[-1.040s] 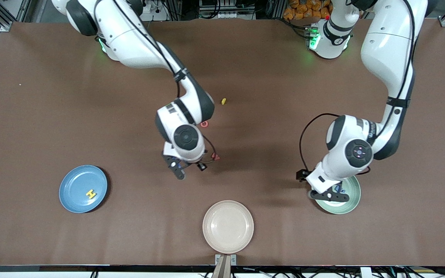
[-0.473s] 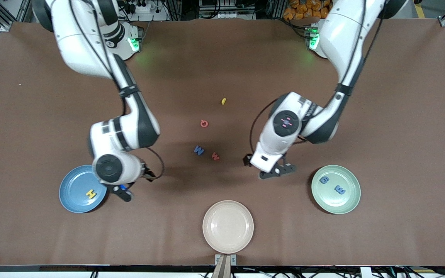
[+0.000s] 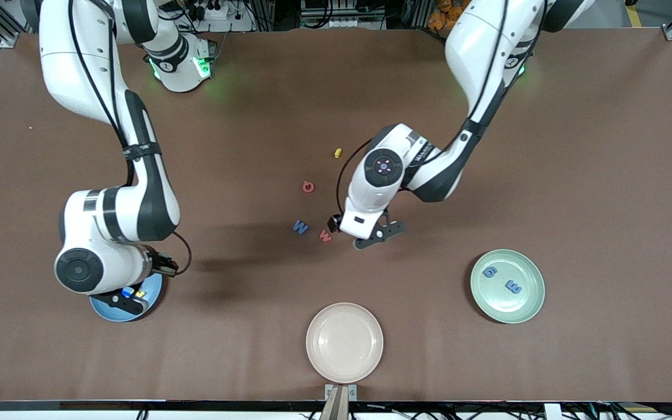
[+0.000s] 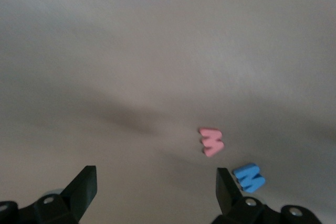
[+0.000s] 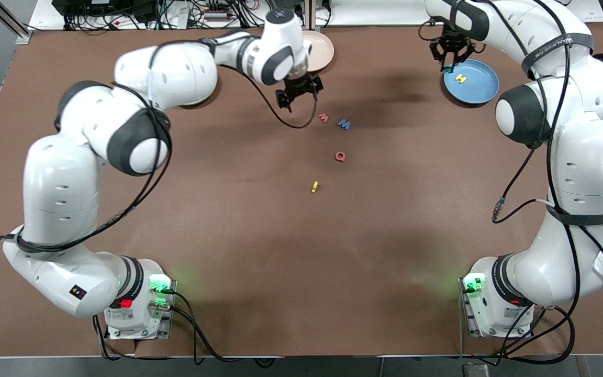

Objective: Sort uppercase to blue plate, lowercase to green plate

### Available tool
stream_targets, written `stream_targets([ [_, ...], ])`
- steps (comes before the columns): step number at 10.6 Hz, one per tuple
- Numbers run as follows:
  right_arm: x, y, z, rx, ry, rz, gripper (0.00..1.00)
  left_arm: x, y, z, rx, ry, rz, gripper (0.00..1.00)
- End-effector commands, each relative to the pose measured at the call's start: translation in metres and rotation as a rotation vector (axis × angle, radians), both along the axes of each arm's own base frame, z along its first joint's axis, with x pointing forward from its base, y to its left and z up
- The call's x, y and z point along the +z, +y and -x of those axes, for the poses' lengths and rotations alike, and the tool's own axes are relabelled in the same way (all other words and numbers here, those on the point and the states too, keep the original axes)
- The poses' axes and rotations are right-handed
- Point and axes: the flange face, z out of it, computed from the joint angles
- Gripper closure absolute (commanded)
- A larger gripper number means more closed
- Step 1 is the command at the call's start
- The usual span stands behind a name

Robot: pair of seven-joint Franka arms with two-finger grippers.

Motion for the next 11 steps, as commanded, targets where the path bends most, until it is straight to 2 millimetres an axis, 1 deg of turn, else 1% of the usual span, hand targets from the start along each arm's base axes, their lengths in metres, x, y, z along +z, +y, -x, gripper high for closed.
stream_targets([
  [1, 0.003, -0.056, -0.002, 0.121, 0.023, -0.029, 1.0, -0.024, -0.028, 0.007, 0.041, 0.021, 0.015, 0.0],
  [2, 0.002, -0.074, -0.004, 0.177, 0.029, -0.021, 1.0, -0.035, -0.035, 0.012, 0.034, 0.021, 0.003, 0.0],
  [3, 0.002, -0.089, -0.008, 0.205, 0.006, -0.022, 1.0, -0.043, -0.037, 0.011, 0.041, 0.033, 0.007, 0.0],
  [4, -0.001, -0.101, -0.01, 0.229, -0.003, -0.027, 1.0, -0.049, -0.041, 0.009, 0.05, 0.048, 0.015, 0.0],
  [5, -0.003, -0.106, -0.011, 0.249, -0.007, -0.031, 0.7, -0.048, -0.042, 0.007, 0.054, 0.064, 0.013, 0.02],
  [6, -0.003, -0.106, -0.012, 0.256, -0.012, -0.032, 0.01, -0.048, -0.041, 0.003, 0.057, 0.071, 0.008, 0.03],
  [8, -0.004, -0.102, -0.012, 0.262, -0.012, -0.031, 0.0, -0.055, -0.044, 0.002, 0.054, 0.071, 0.009, 0.07],
  [9, -0.004, -0.102, -0.012, 0.262, -0.01, -0.032, 0.0, -0.054, -0.046, -0.001, 0.051, 0.076, 0.008, 0.11],
  [11, -0.008, -0.102, -0.012, 0.258, -0.007, -0.033, 0.0, -0.058, -0.047, -0.008, 0.05, 0.076, -0.004, 0.13],
])
